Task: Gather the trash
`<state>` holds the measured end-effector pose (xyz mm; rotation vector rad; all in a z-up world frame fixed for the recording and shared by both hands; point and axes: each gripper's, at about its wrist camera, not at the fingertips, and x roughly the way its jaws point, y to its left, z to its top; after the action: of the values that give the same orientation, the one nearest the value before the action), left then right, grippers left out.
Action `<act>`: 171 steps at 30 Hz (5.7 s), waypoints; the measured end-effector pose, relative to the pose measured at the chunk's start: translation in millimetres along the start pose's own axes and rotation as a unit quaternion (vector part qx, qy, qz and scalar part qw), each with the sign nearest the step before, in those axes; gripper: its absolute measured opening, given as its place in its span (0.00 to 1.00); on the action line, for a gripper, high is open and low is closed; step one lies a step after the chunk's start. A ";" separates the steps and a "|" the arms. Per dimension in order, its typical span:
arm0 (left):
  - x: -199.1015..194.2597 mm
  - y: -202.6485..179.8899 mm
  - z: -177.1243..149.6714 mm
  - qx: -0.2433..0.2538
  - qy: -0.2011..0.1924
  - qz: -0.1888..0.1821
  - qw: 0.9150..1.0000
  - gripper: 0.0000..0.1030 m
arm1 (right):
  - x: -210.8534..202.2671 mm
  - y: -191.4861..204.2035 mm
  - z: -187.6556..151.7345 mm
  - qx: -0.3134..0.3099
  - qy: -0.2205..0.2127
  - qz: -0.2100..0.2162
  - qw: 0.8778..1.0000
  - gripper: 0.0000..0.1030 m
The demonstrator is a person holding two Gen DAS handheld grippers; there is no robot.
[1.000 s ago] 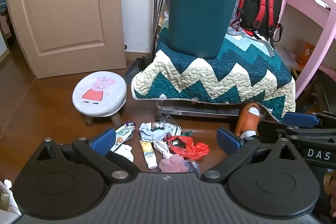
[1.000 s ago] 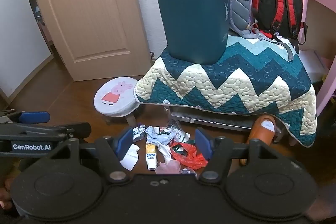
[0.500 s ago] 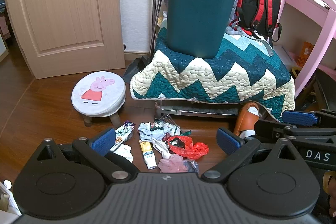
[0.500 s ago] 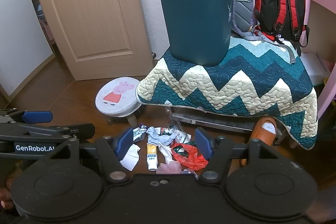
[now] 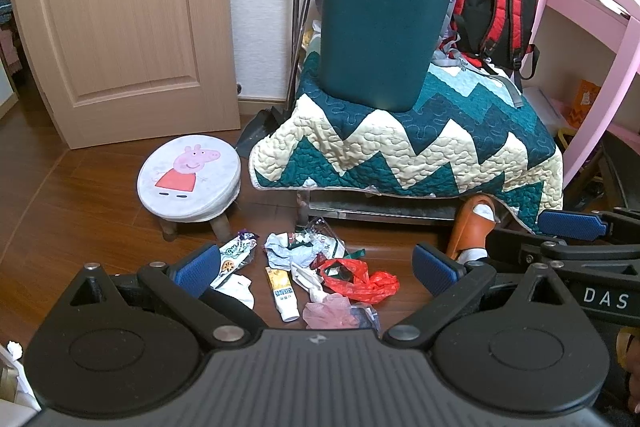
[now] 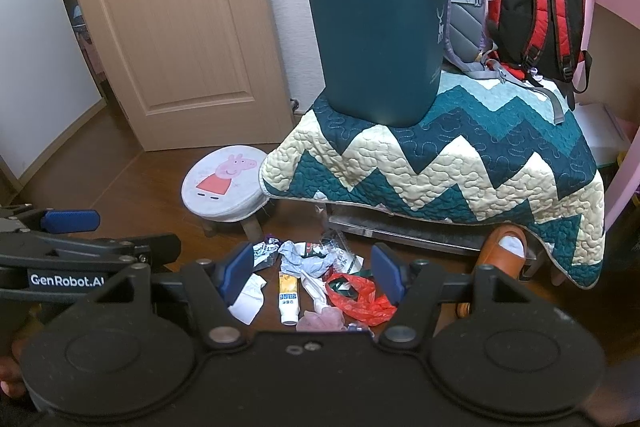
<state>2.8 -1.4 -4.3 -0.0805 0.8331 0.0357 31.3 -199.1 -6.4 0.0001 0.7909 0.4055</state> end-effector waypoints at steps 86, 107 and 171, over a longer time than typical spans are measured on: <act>427.5 71.4 22.9 0.171 0.219 -0.043 0.960 1.00 | 409.3 -110.9 -57.8 -0.034 0.292 -0.017 0.956 0.62; 539.0 16.9 -51.3 0.298 0.222 -0.105 0.922 0.85 | 501.3 -161.4 -126.3 0.072 0.351 -0.050 0.932 0.62; 157.9 9.9 174.1 0.085 -0.002 -0.086 0.993 0.33 | 100.5 -48.9 135.1 -0.119 -0.054 -0.068 0.989 0.37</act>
<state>236.7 23.3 -5.2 0.0078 0.8188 -0.1971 205.3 -188.4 12.3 -0.2520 0.6277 0.3662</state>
